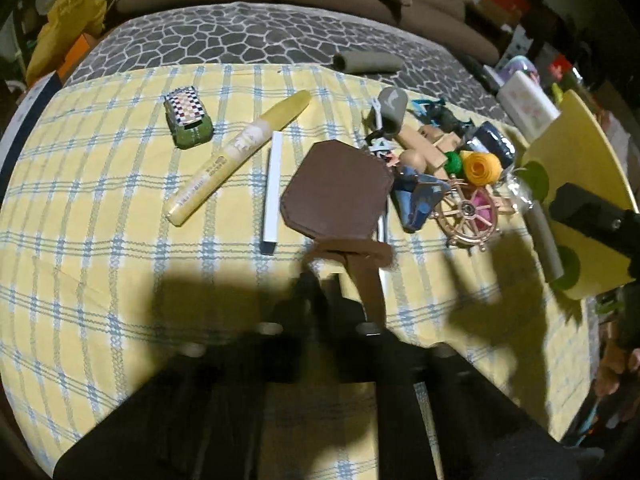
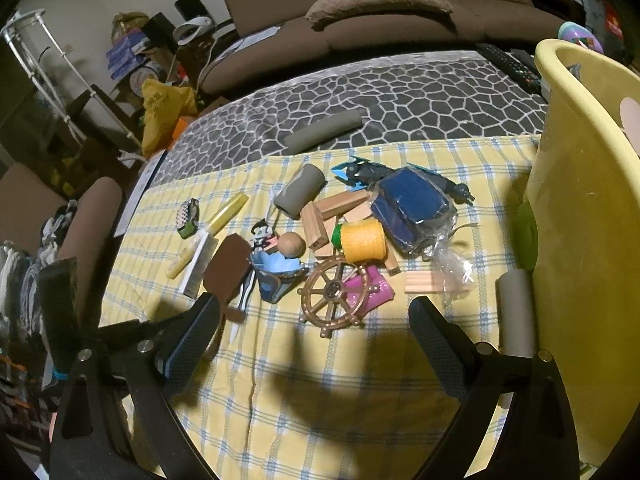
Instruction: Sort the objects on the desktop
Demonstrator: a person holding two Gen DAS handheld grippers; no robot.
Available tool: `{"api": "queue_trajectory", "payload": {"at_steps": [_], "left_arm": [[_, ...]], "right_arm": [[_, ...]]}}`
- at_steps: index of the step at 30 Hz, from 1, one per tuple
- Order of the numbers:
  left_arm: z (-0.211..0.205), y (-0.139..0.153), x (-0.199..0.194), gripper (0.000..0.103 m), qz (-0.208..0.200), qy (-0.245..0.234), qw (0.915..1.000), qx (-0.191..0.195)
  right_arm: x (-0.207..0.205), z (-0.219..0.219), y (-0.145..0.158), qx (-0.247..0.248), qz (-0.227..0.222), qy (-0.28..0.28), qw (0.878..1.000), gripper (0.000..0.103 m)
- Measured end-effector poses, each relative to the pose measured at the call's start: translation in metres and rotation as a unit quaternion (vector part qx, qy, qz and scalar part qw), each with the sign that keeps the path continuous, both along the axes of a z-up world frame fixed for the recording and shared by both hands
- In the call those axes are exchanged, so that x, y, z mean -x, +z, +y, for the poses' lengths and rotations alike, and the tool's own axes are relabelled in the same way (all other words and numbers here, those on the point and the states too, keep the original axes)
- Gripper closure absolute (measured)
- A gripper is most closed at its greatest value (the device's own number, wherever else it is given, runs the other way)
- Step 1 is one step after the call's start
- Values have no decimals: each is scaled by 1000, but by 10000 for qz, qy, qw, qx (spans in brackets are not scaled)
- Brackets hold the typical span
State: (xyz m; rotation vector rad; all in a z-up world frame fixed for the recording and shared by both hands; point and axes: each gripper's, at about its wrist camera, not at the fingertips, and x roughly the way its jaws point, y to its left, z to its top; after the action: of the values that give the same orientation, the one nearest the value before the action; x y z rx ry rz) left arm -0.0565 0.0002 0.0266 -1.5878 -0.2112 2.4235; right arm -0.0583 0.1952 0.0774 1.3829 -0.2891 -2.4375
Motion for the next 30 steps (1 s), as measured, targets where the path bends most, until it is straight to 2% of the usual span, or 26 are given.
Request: {"api": "queue_trajectory", "payload": {"at_steps": [5, 9, 13, 14, 16, 18, 24, 28, 30], "left_arm": [[-7, 11, 1, 101, 154, 83, 9997, -159], [-12, 36, -1, 101, 457, 119, 9982, -383], [-17, 63, -6, 101, 750, 115, 9950, -646], [-18, 67, -6, 101, 793, 116, 9944, -685], [-21, 73, -7, 101, 845, 109, 9934, -768], [-24, 78, -8, 101, 883, 93, 9925, -843], [-26, 75, -8, 101, 817, 63, 9927, -879], [-28, 78, -10, 101, 848, 65, 9918, -950], [-30, 82, -11, 101, 888, 82, 9912, -982]], "right_arm": [[1, 8, -3, 204, -74, -43, 9998, 6], [5, 15, -8, 474, -208, -58, 9986, 6], [8, 16, -16, 248, -269, -107, 9993, 7], [9, 17, -17, 152, -251, -140, 9995, 9], [11, 19, -20, 2, -226, -178, 9996, 23], [13, 22, -25, -155, -245, -228, 9993, 30], [16, 25, -40, -588, -296, -301, 9974, 38], [19, 24, -43, -808, -218, -289, 9961, 53], [20, 25, -44, -810, -189, -294, 9961, 55]]}}
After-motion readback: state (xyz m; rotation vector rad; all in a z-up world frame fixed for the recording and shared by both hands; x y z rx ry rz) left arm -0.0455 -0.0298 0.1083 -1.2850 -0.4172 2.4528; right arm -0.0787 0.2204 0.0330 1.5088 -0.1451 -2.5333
